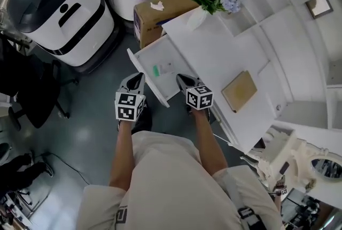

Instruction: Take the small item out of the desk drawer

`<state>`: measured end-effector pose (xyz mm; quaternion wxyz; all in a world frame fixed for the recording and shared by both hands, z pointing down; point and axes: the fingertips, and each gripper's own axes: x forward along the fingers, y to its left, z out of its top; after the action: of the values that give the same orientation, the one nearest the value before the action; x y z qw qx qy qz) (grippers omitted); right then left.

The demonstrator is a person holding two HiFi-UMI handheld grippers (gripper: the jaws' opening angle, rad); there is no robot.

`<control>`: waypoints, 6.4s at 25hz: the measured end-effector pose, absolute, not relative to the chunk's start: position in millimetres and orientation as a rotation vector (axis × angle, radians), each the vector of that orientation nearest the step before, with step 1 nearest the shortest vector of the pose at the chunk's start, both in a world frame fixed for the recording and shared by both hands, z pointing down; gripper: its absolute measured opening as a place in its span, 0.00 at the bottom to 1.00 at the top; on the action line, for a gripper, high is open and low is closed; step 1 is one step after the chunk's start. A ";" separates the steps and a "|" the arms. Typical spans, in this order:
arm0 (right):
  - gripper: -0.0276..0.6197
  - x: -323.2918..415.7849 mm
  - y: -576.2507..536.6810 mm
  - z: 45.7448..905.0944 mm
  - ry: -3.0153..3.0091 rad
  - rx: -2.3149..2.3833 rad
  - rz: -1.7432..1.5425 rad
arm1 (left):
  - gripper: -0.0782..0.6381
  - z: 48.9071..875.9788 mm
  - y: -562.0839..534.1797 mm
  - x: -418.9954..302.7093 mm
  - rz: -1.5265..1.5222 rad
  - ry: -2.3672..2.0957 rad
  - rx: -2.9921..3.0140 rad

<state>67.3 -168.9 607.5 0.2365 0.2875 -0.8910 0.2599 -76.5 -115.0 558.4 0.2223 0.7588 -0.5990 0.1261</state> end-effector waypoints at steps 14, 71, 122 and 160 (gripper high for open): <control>0.08 4.0 -191.8 672.3 -2.201 0.346 0.137 | 0.13 583.5 -160.9 -86.1 0.344 -1.478 2.179; 0.61 -2.0 -222.3 932.3 -1.608 -0.501 -0.343 | 0.13 675.2 -74.7 -145.4 0.200 -1.856 1.496; 0.61 -5.1 -232.5 660.5 -2.276 0.819 0.417 | 0.13 604.6 -161.2 -110.5 0.455 -1.455 2.145; 0.61 35.0 -197.6 615.9 -2.416 1.116 0.613 | 0.13 608.8 -157.1 -65.1 0.545 -1.240 2.273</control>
<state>35.0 -197.6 615.9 0.2040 0.4001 -0.8661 0.2197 -65.1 -157.1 608.8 0.2453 0.8327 -0.4544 0.1996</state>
